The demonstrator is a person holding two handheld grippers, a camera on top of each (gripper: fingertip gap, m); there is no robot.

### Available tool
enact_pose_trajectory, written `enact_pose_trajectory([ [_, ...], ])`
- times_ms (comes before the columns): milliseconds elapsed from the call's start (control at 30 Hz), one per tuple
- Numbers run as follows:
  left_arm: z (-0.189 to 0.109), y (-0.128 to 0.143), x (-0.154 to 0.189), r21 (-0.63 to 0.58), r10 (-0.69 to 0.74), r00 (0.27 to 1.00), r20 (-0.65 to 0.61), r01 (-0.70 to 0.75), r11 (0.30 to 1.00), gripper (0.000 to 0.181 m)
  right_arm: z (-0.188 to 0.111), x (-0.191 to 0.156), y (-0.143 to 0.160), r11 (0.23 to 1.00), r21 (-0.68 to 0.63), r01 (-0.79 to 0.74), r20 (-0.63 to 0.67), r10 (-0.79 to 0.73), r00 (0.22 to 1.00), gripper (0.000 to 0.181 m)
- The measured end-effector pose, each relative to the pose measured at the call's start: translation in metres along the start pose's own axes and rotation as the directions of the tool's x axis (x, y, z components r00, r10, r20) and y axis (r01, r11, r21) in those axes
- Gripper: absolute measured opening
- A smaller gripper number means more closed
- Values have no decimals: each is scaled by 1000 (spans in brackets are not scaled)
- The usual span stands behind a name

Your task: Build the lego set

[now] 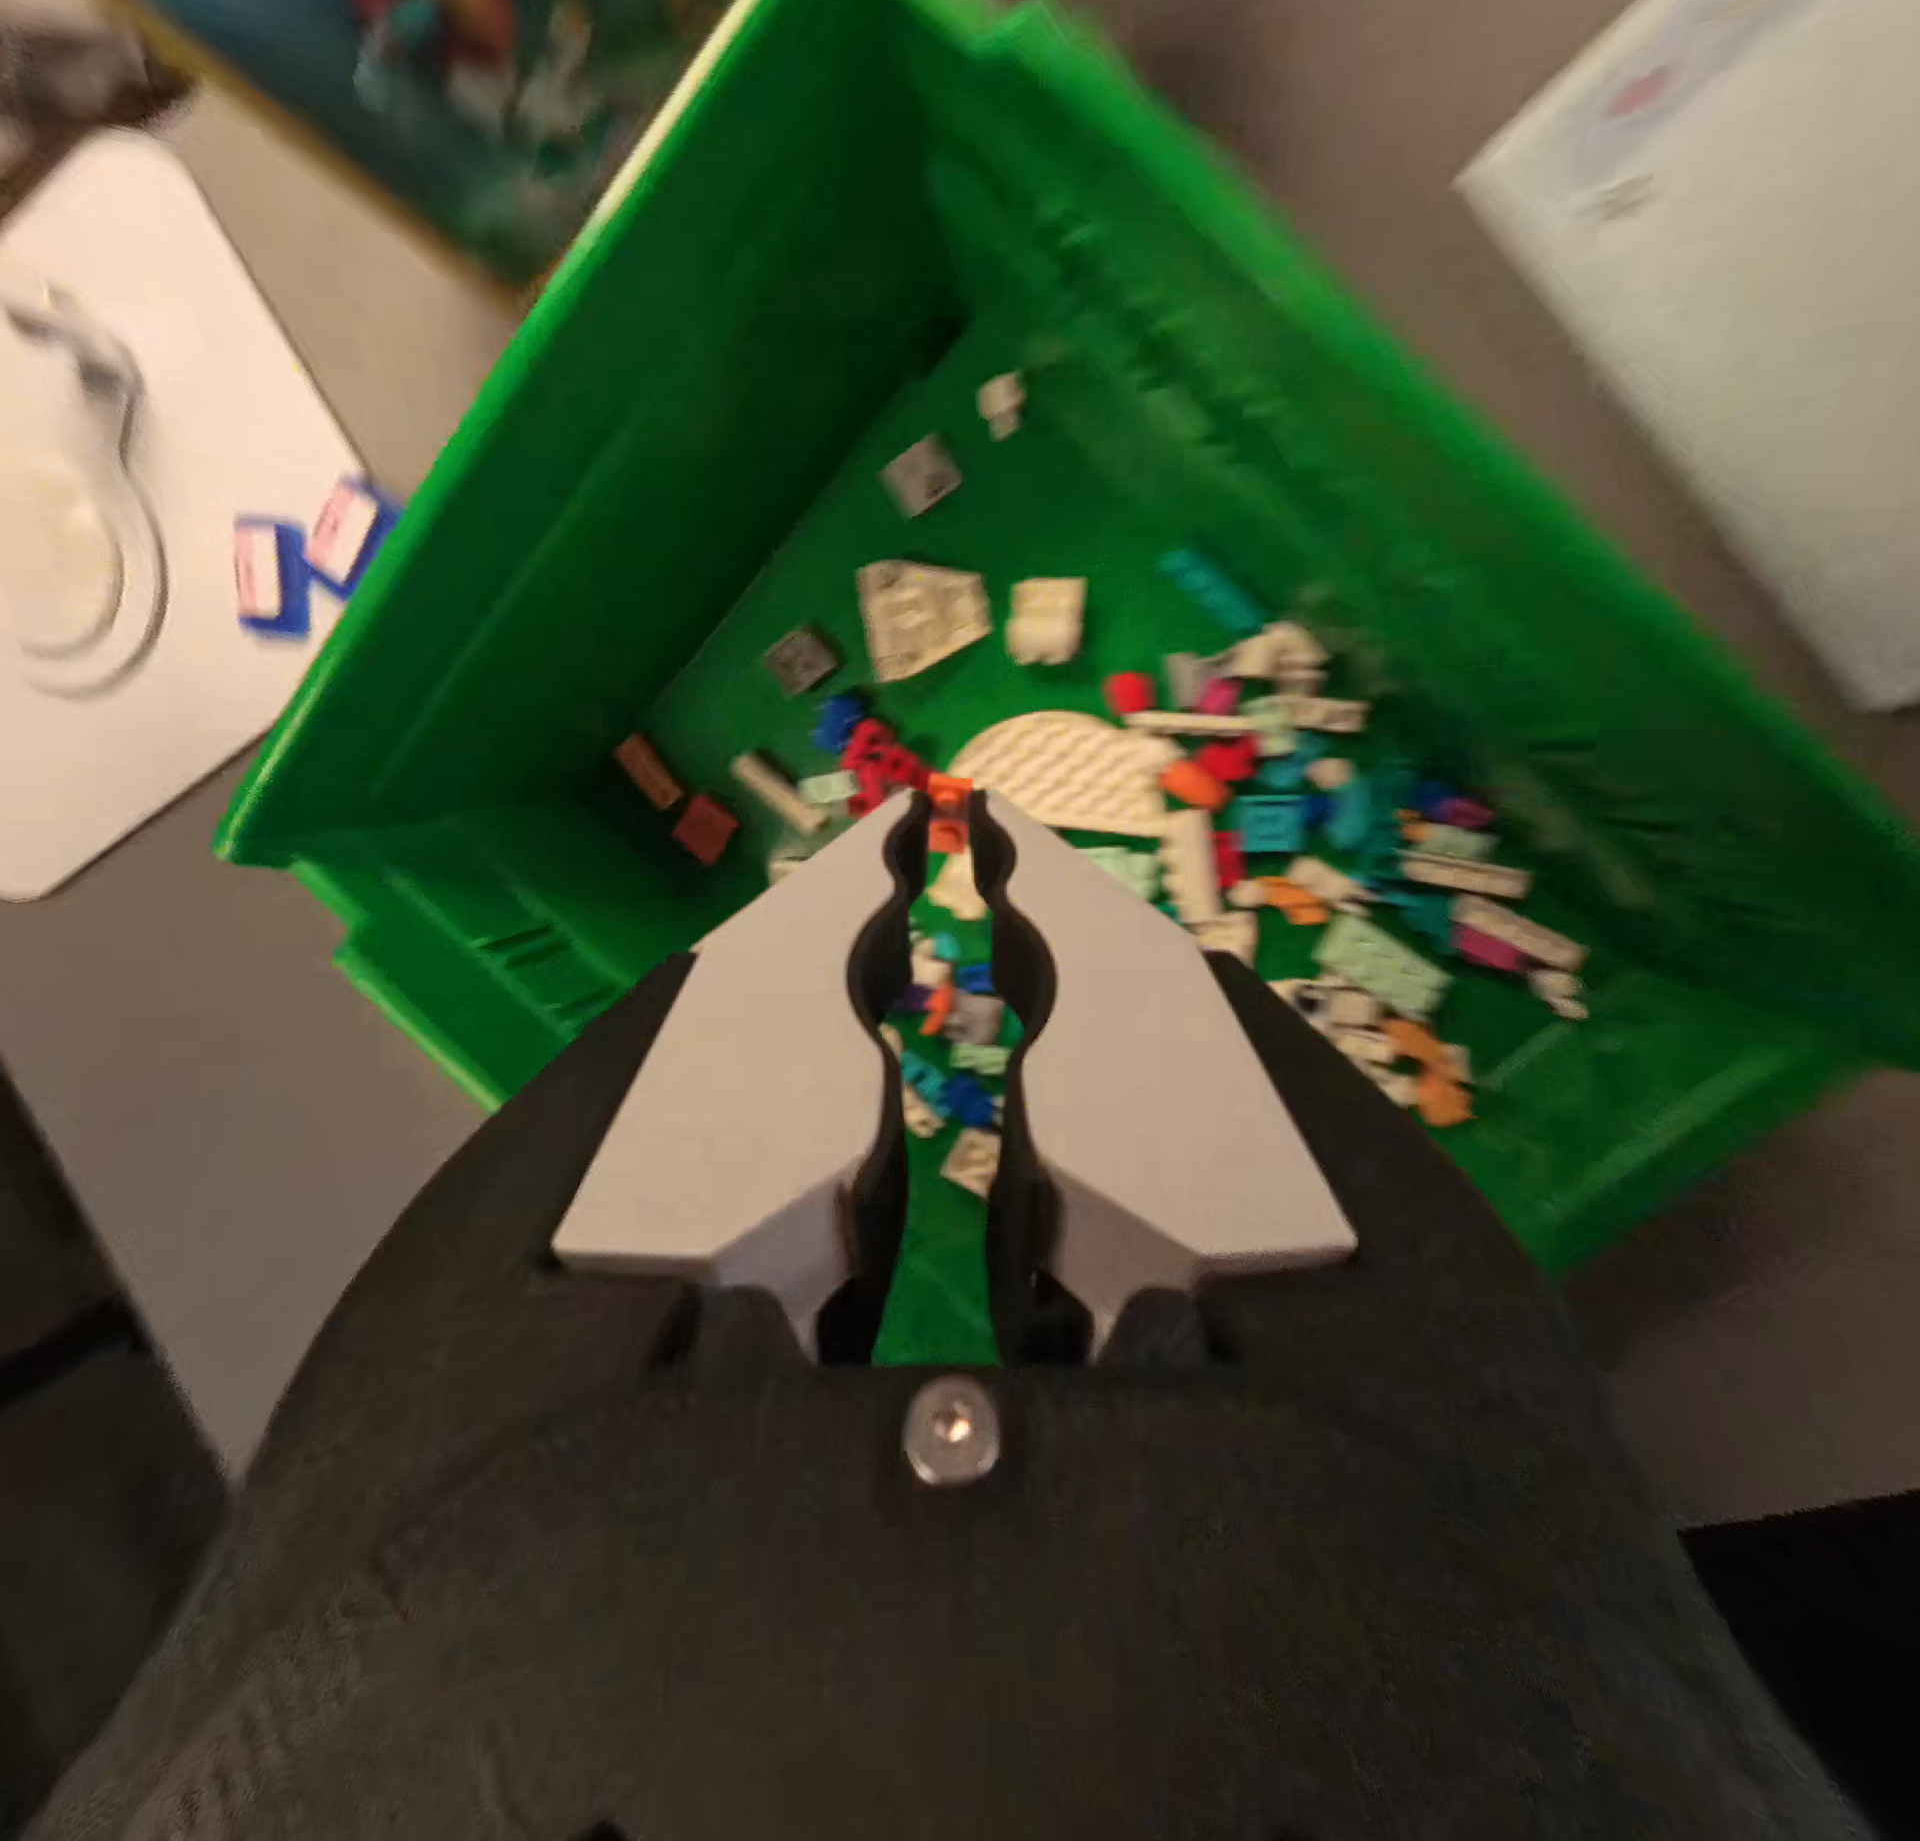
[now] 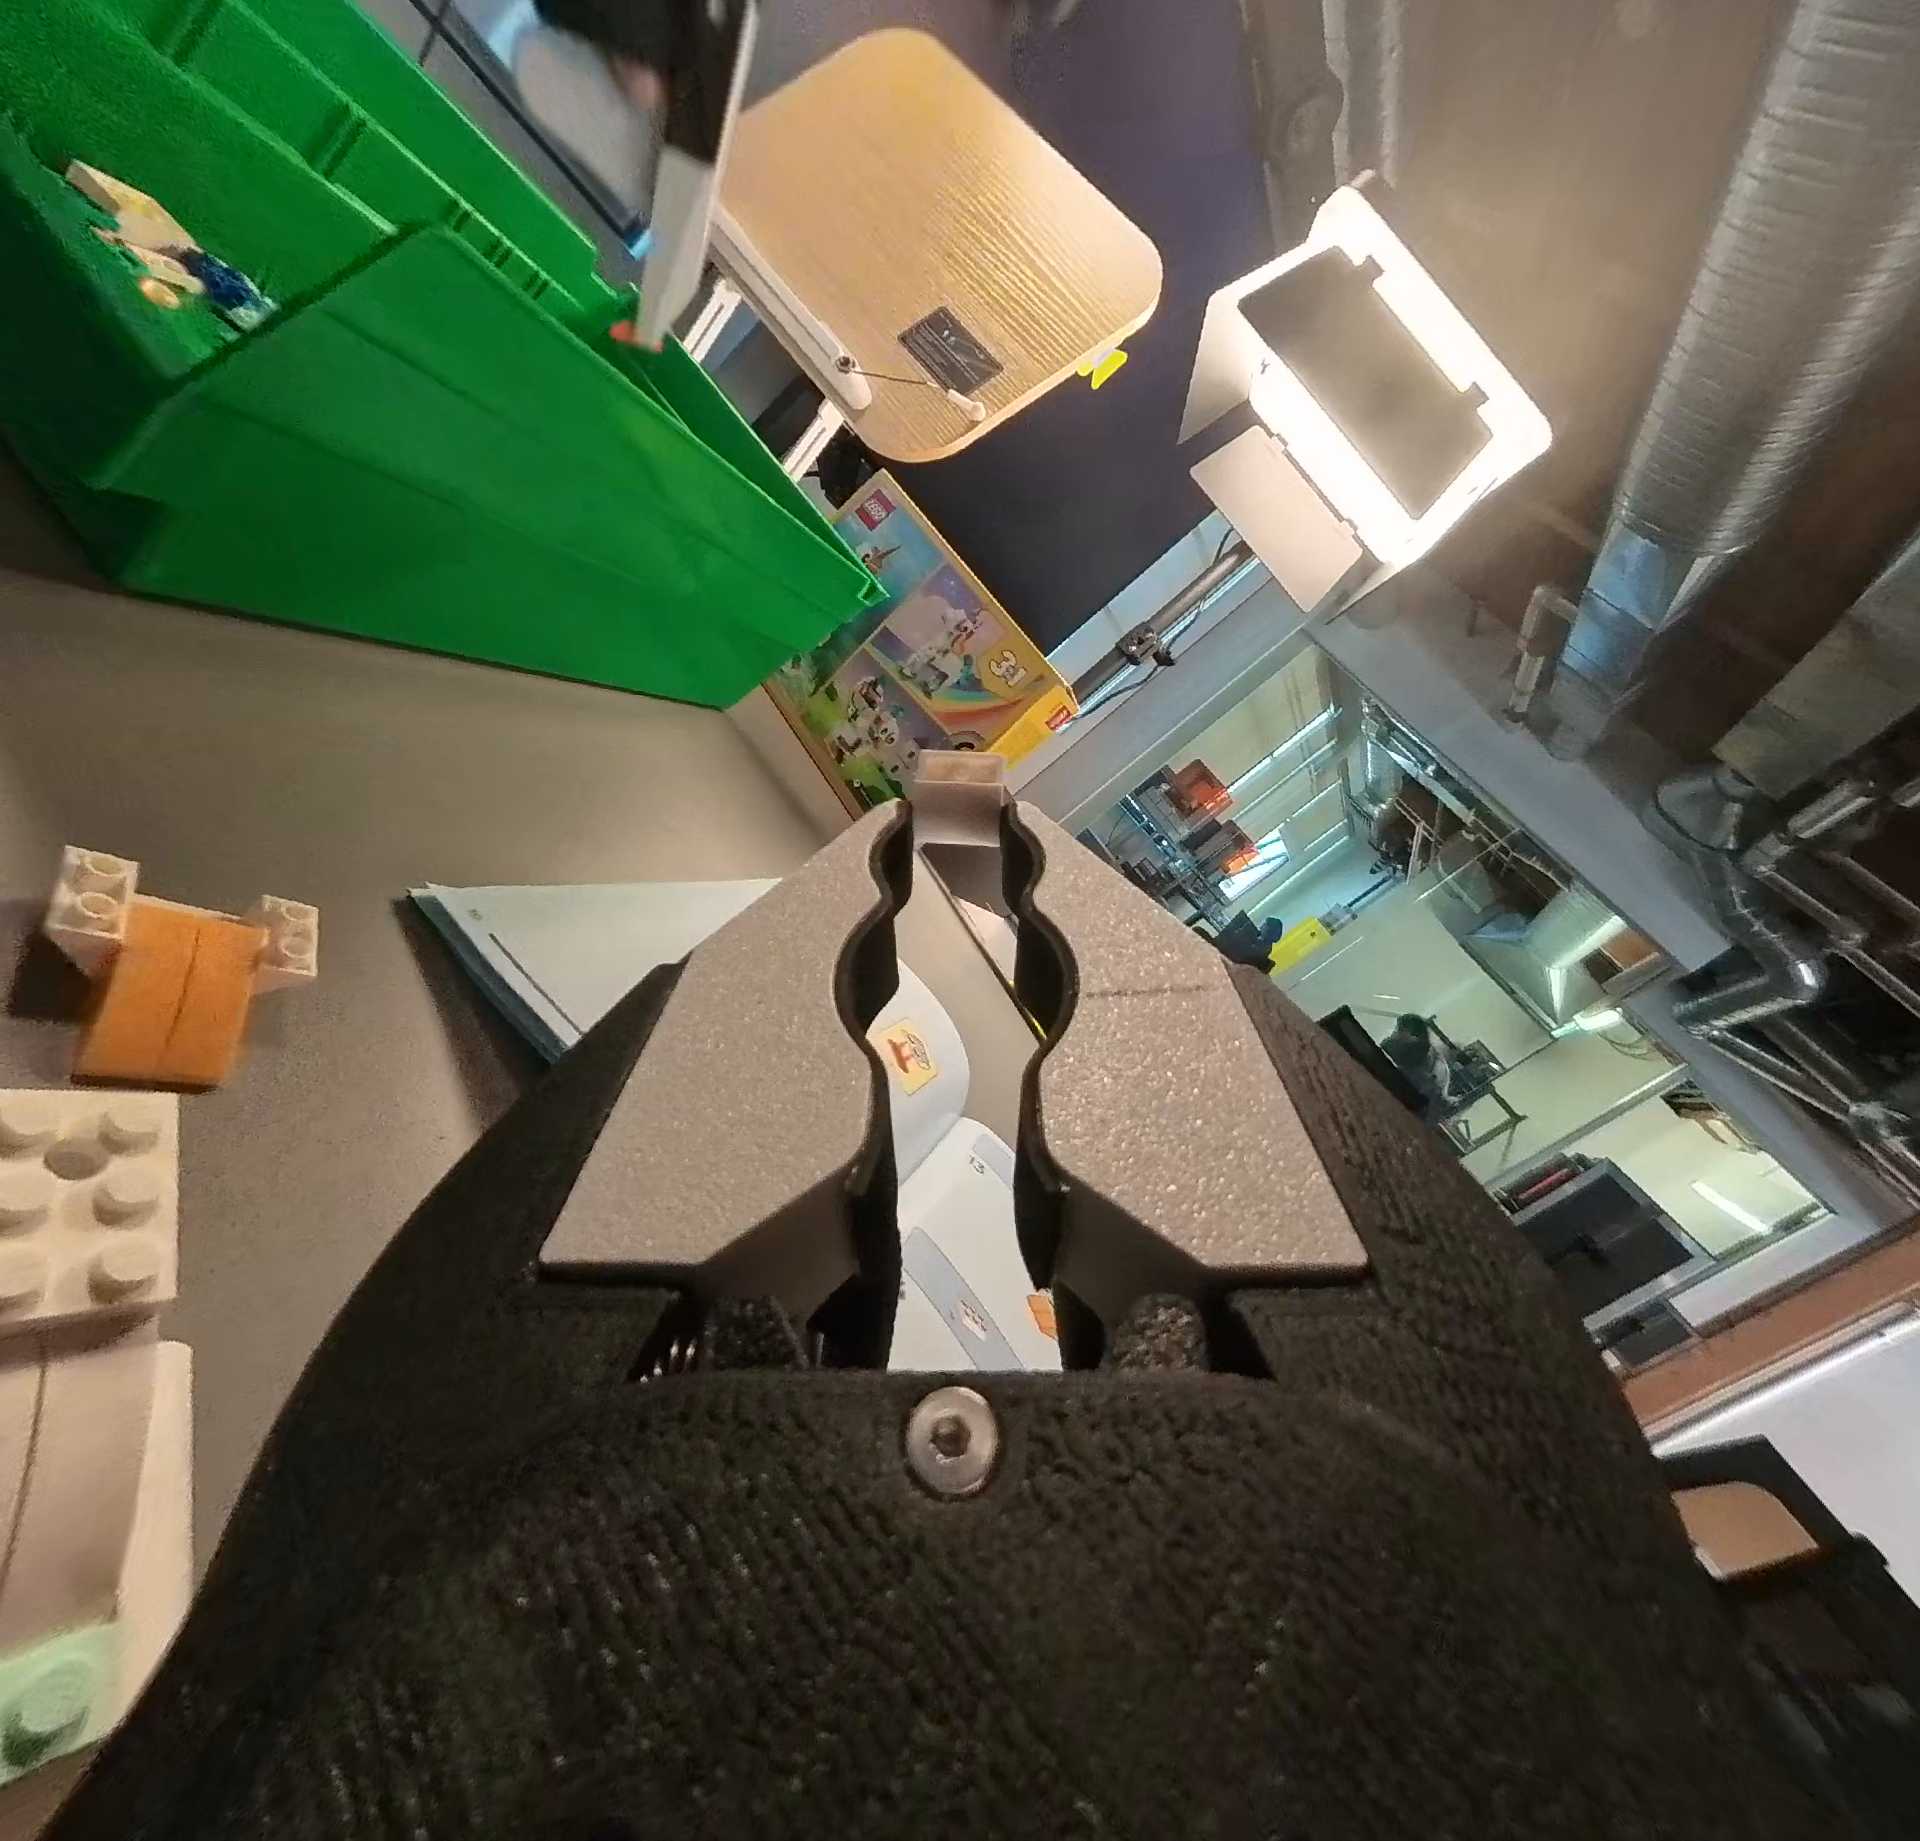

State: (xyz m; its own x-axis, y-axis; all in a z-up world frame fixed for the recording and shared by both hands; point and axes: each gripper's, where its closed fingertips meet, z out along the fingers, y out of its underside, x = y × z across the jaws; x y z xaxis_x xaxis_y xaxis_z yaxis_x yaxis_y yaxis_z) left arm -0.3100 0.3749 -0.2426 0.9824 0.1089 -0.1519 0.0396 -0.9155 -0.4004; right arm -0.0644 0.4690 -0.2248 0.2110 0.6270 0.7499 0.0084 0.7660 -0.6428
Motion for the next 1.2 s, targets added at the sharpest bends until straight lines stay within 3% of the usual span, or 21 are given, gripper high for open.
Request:
enact_pose_trajectory([
  [167,-65,-1,113,313,116,963,-245,-35,949,7,0,-4,-2,1000,-3,13,14,-13,1000,15],
  [333,-92,14,212,465,210,864,-457,31,885,7,0,-6,-1,1000,-11,24,22,-24,999,15],
  [533,-98,-17,263,619,205,774,-599,285,732,7,-2,-11,-1,999,-23,30,57,-29,998,15],
  [700,-67,-20,286,695,258,826,-502,207,689,6,-10,-17,6,996,-54,67,120,-60,991,15],
  [833,-33,-16,294,644,249,868,-429,101,758,7,-24,-16,15,991,-80,104,154,-90,984,15],
  [1033,14,-18,300,412,239,884,-401,-59,909,7,-36,-12,32,984,-129,124,189,-98,977,15],
  [1200,43,-23,304,304,269,890,-368,-158,939,7,-34,-11,36,981,-151,119,184,-90,979,15],
])
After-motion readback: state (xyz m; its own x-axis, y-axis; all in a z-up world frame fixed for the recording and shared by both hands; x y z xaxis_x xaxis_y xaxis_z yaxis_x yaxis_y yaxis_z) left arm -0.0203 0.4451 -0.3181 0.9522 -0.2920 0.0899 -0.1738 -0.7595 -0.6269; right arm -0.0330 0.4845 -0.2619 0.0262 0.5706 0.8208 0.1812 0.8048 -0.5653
